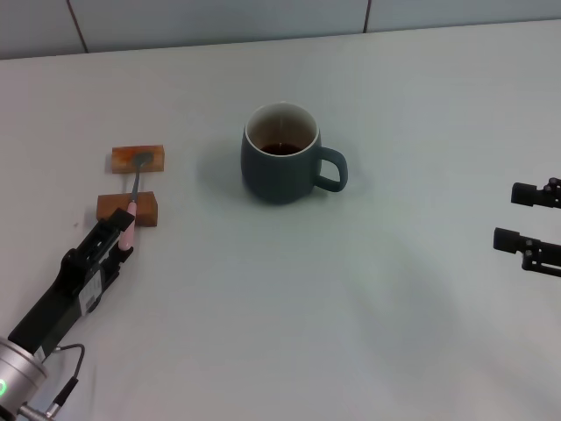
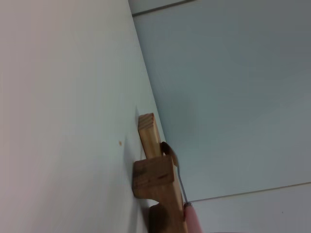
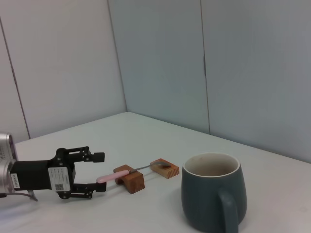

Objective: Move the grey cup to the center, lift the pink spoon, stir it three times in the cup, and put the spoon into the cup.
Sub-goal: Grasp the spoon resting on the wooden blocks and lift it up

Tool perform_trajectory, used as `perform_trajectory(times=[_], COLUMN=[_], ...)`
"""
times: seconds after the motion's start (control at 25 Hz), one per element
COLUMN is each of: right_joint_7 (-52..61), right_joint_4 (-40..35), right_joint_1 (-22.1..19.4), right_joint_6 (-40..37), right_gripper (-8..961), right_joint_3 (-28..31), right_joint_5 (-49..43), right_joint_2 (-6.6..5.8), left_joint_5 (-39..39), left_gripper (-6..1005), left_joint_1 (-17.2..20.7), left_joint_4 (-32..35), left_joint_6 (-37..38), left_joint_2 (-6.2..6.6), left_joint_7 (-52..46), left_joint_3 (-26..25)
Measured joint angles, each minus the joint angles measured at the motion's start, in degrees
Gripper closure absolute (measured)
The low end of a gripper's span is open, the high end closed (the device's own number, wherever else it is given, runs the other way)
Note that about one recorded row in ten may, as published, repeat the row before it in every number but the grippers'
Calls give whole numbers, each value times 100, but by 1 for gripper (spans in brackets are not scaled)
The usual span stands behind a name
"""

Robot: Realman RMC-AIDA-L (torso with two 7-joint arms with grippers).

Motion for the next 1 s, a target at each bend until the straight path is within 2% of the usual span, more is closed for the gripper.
perform_trajectory(times=[0.44, 1.0], right_joint_7=[-1, -8], right_joint_4=[21, 18], right_joint_1=[0, 1], right_joint_6=[-2, 0], right_gripper=[273, 273], right_joint_3=[31, 0], right_joint_5=[0, 0], right_joint_2=[0, -9], left_joint_5=[-19, -35], left_gripper=[216, 216], left_joint_1=[-172, -193], left_joint_4=[-79, -141], left_joint_6=[-210, -234], left_joint_2=[-9, -8], left_joint_7=[-199, -277], left_joint_3=[-8, -65])
